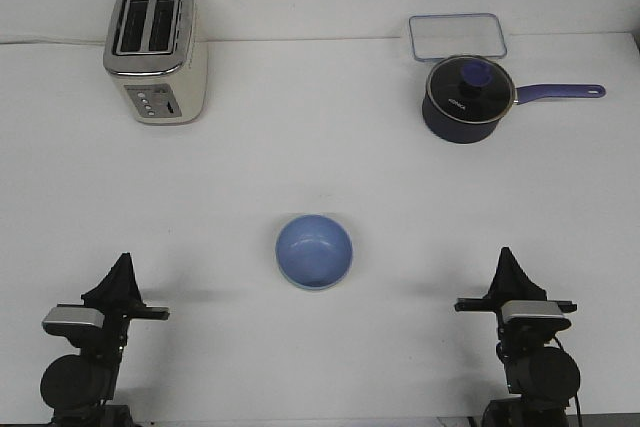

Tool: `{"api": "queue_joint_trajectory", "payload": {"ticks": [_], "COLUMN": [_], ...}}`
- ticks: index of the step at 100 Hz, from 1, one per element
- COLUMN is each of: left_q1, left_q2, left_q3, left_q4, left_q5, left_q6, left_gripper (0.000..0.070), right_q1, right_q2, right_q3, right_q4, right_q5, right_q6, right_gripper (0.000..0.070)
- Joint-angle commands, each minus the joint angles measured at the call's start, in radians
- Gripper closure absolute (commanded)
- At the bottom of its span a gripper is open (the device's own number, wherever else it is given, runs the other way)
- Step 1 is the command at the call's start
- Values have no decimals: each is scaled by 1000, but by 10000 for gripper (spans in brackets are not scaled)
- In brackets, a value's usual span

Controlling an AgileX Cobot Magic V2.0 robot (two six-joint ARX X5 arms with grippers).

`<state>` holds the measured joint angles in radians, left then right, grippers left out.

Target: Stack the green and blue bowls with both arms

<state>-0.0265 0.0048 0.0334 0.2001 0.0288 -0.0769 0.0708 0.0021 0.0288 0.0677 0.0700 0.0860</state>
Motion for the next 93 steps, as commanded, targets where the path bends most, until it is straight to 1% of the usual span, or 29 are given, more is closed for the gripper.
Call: {"api": "queue_joint_trajectory", "payload": {"ticks": [1,93], "left_q1": [1,1], "left_q2": [-2,-2], "left_q3": [-19,-19], "left_q4": [11,10], "left_q5": [0,0], "left_q6": [5,5], "left_gripper": [688,688], "right_q1": [0,0], "right_q2": [-1,-1], "right_q3": [-17,-16], "right_q4": [21,14], "right_q5": [-18,-24], "right_q6": [4,3], "right_gripper": [700,700]}}
